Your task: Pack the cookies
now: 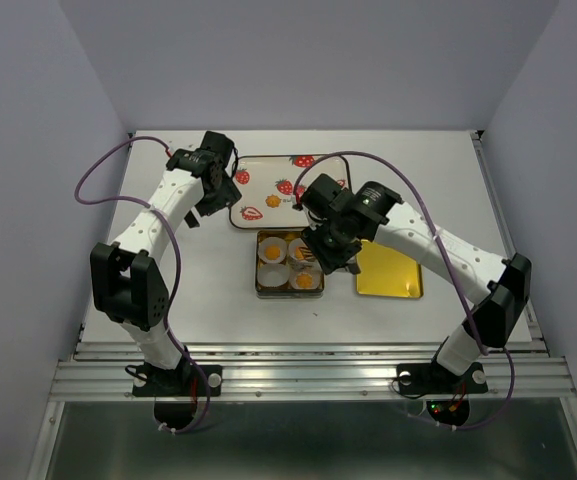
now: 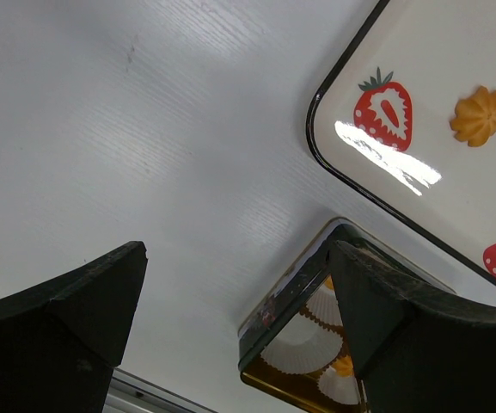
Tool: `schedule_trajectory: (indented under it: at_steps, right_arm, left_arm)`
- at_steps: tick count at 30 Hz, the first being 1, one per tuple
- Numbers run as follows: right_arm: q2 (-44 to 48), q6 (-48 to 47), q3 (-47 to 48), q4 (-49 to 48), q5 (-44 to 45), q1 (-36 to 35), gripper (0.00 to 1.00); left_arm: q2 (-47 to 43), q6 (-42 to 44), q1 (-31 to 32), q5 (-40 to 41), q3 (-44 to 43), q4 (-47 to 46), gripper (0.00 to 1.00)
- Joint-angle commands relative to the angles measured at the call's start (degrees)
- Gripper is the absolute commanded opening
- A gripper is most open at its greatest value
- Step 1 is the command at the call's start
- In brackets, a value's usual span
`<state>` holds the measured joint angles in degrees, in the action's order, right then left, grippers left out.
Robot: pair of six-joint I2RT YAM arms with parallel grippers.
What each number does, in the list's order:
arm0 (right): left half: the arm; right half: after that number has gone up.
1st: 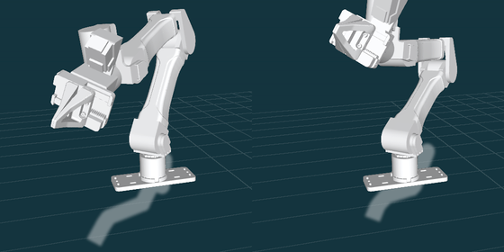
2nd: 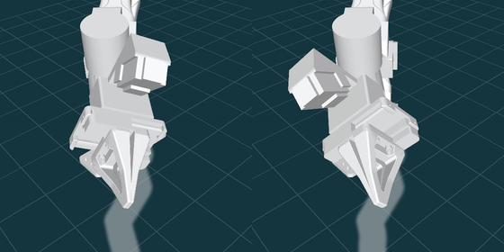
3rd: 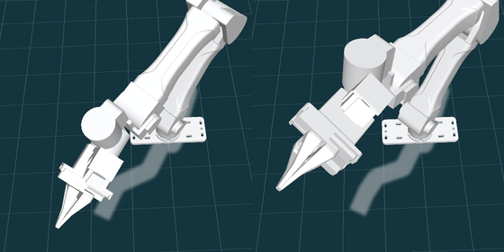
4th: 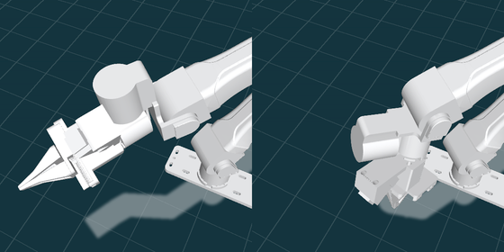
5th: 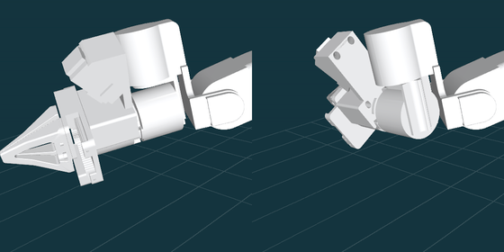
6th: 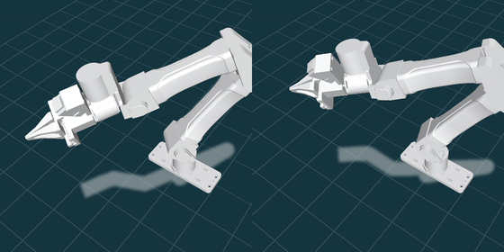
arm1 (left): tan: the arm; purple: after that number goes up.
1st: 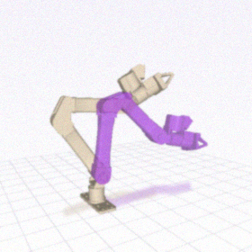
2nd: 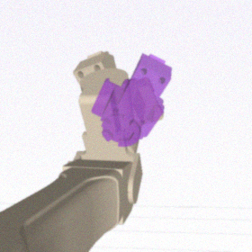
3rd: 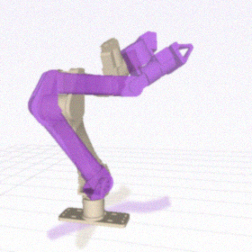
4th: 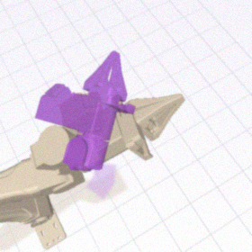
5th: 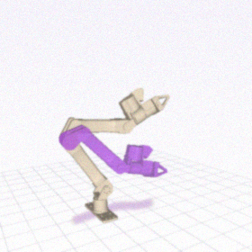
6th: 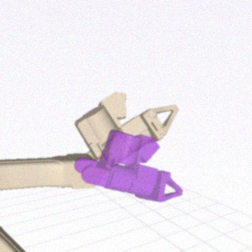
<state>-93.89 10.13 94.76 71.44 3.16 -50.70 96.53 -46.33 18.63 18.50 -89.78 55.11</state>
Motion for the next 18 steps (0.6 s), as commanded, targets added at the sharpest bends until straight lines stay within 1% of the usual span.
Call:
schedule_trajectory:
  at_steps: [1, 6, 10, 15, 18]
  right_arm:
    - [1.42, 1.47, 3.5, -2.62, 3.43, -0.54, 0.47]
    - [1.6, 2.0, 6.74, -3.93, 6.42, -0.54, 0.46]
    - [-1.2, 1.39, 9.56, -7.01, 9.75, -0.02, 0.46]
    - [-9.28, 0.07, 16.32, -14.56, 8.8, 3.4, 0.46]
    - [-15.07, -0.46, 21.86, -15.36, 7.74, 5.08, 0.46]
  left_arm:
    - [-1.52, 0.8, 0.09, 1.63, -2.68, 1.67, 0.99]
    - [-1.35, 0.89, 0.09, 1.28, -3.12, 1.66, 0.99]
    - [-0.82, 0.8, 0.09, 0.75, -4.09, 1.58, 0.99]
    - [-0.99, 0.8, 0.09, 0.31, -4.0, 1.49, 0.99]
    - [-1.34, 0.54, 0.09, 0.39, -3.91, 1.75, 0.99]
